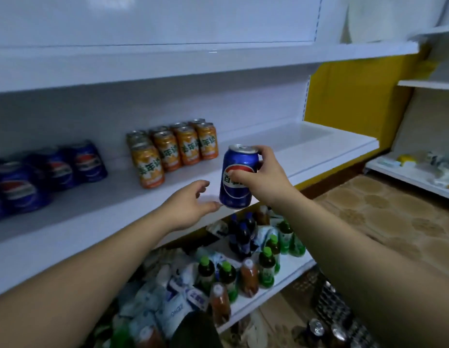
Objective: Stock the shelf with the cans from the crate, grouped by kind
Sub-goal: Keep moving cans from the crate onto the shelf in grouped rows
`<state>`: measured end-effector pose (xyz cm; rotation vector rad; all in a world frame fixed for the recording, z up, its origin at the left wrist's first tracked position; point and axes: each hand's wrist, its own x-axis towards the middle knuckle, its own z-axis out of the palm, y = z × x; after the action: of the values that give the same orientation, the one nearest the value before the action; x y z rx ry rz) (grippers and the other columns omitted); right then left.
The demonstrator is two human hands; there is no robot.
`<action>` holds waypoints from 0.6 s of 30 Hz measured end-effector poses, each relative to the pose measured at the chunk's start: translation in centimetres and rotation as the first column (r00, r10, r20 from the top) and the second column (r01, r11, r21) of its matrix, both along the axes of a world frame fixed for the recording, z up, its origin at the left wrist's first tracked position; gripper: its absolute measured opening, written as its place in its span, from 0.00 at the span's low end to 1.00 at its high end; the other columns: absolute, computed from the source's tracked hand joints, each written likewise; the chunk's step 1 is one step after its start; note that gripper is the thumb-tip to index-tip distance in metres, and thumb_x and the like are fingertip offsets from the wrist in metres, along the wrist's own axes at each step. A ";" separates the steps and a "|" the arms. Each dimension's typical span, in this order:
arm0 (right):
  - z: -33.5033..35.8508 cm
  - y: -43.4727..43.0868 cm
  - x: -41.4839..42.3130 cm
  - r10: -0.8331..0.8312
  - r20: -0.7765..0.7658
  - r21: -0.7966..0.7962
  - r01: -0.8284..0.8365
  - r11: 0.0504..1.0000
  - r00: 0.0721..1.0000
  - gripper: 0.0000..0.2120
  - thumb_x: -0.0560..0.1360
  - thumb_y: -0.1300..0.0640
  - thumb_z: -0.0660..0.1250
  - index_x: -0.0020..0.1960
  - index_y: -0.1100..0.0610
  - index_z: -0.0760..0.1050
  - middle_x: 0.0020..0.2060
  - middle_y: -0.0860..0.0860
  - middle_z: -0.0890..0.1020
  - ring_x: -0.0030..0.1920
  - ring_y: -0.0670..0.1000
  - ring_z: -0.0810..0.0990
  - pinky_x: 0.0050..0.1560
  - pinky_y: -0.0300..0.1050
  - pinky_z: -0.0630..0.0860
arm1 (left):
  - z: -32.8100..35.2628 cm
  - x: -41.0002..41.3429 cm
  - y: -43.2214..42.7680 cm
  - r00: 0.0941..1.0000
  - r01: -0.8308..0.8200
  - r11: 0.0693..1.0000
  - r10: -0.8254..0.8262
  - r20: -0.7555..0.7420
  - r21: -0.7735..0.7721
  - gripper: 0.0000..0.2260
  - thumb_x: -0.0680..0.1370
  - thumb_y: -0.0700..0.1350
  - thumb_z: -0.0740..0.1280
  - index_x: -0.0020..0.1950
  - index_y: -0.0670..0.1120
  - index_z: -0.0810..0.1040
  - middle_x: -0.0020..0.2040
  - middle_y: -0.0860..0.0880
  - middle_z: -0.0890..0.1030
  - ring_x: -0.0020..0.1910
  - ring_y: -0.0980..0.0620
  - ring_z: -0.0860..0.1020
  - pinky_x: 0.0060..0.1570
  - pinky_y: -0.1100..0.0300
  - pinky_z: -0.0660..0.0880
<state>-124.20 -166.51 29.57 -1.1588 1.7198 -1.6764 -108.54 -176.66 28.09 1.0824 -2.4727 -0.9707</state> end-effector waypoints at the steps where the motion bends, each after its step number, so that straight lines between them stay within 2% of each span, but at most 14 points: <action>1: -0.1 -0.8 1.4 0.019 0.022 -0.005 -0.019 1.000 1.000 0.29 0.68 0.57 0.76 0.62 0.47 0.65 0.52 0.49 0.78 0.52 0.51 0.80 0.53 0.48 0.79 | 0.0 2.1 -1.0 0.998 -0.021 0.999 0.023 0.064 -0.037 0.33 0.75 0.55 0.69 0.76 0.48 0.60 0.75 0.50 0.64 0.71 0.51 0.65 0.66 0.56 0.67; 4: -0.6 -3.4 5.4 0.091 0.042 0.005 -0.092 0.996 0.995 0.30 0.68 0.58 0.76 0.63 0.47 0.64 0.52 0.47 0.76 0.51 0.50 0.79 0.51 0.46 0.78 | -0.9 8.6 -3.4 0.976 -0.104 0.991 0.118 0.183 -0.086 0.32 0.75 0.57 0.68 0.75 0.49 0.62 0.75 0.49 0.64 0.71 0.50 0.67 0.66 0.56 0.68; 7: -0.6 -6.4 9.3 0.168 0.019 0.012 -0.169 0.986 0.986 0.29 0.68 0.59 0.76 0.62 0.46 0.65 0.51 0.45 0.76 0.50 0.47 0.78 0.49 0.44 0.76 | -1.6 15.0 -4.7 0.928 -0.158 0.968 0.212 0.306 -0.193 0.31 0.76 0.60 0.64 0.75 0.49 0.61 0.75 0.50 0.63 0.71 0.51 0.66 0.68 0.58 0.64; 13: -1.0 -11.8 16.9 0.348 -0.025 0.124 -0.342 0.931 0.937 0.31 0.68 0.59 0.76 0.64 0.47 0.63 0.56 0.49 0.76 0.57 0.54 0.77 0.59 0.55 0.75 | -2.4 27.0 -6.1 0.744 -0.346 0.887 0.457 0.487 -0.305 0.33 0.77 0.67 0.53 0.78 0.53 0.54 0.79 0.51 0.52 0.77 0.51 0.51 0.74 0.45 0.49; 15: -1.2 -13.0 19.2 0.396 -0.035 0.138 -0.388 0.911 0.918 0.31 0.68 0.59 0.77 0.62 0.46 0.62 0.58 0.49 0.75 0.58 0.54 0.76 0.59 0.53 0.75 | -2.6 29.8 -6.0 0.695 -0.416 0.865 0.501 0.515 -0.281 0.34 0.76 0.69 0.51 0.78 0.54 0.51 0.79 0.52 0.48 0.77 0.50 0.48 0.74 0.43 0.45; 18: -1.0 -14.8 22.2 0.449 -0.053 0.123 -0.441 0.889 0.892 0.31 0.69 0.60 0.76 0.63 0.46 0.63 0.56 0.47 0.75 0.57 0.51 0.76 0.56 0.49 0.74 | -2.8 31.8 -5.9 0.674 -0.460 0.849 0.524 0.520 -0.259 0.35 0.75 0.71 0.48 0.78 0.58 0.47 0.79 0.53 0.44 0.77 0.51 0.43 0.72 0.39 0.40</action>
<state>-101.98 -181.29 28.55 -1.4531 1.4246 -1.2561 -76.79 -182.59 25.31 2.1189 -2.3517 -0.3557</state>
